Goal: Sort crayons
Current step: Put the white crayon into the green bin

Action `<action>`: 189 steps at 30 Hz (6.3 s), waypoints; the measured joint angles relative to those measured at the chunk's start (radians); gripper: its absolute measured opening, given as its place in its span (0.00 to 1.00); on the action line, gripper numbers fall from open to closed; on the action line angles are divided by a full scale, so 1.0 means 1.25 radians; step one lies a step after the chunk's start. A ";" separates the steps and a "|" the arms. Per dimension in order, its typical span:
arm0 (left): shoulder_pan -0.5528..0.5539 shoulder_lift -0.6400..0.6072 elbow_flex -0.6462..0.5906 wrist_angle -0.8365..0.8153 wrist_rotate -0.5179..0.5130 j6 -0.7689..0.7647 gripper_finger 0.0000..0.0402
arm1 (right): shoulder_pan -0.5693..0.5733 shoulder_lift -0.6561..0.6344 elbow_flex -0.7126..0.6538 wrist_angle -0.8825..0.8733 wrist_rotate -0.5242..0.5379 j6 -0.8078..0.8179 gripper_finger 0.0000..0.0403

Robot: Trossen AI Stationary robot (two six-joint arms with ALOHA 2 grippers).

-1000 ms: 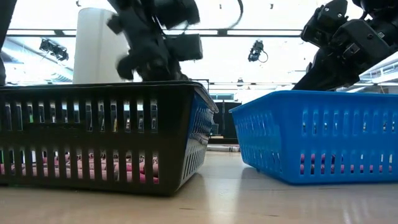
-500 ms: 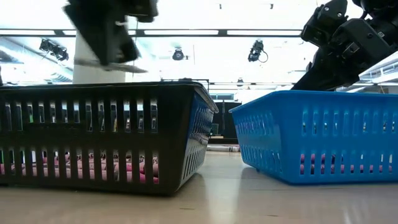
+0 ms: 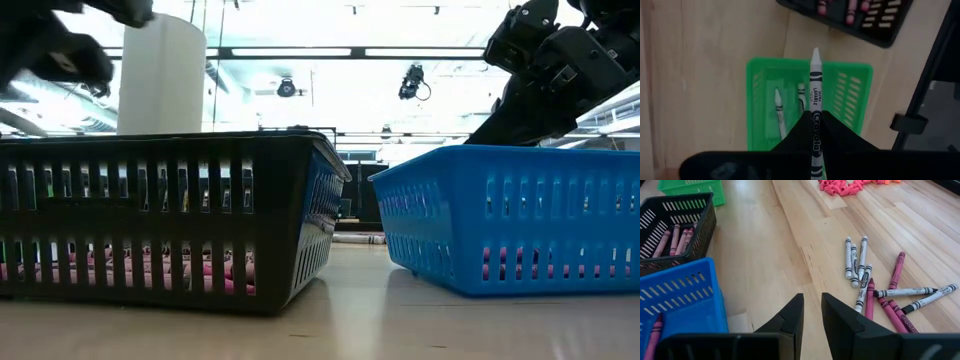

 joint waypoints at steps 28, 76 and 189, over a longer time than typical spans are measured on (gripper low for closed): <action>-0.135 0.082 0.001 -0.085 -0.116 -0.204 0.10 | 0.013 0.000 0.000 0.000 0.002 0.000 0.19; 0.269 0.085 0.016 0.214 -0.236 0.368 0.38 | 0.013 0.000 0.000 0.013 0.013 -0.022 0.19; 0.616 0.552 0.386 0.353 -0.034 0.778 0.26 | 0.033 -0.001 0.000 0.040 0.016 -0.057 0.19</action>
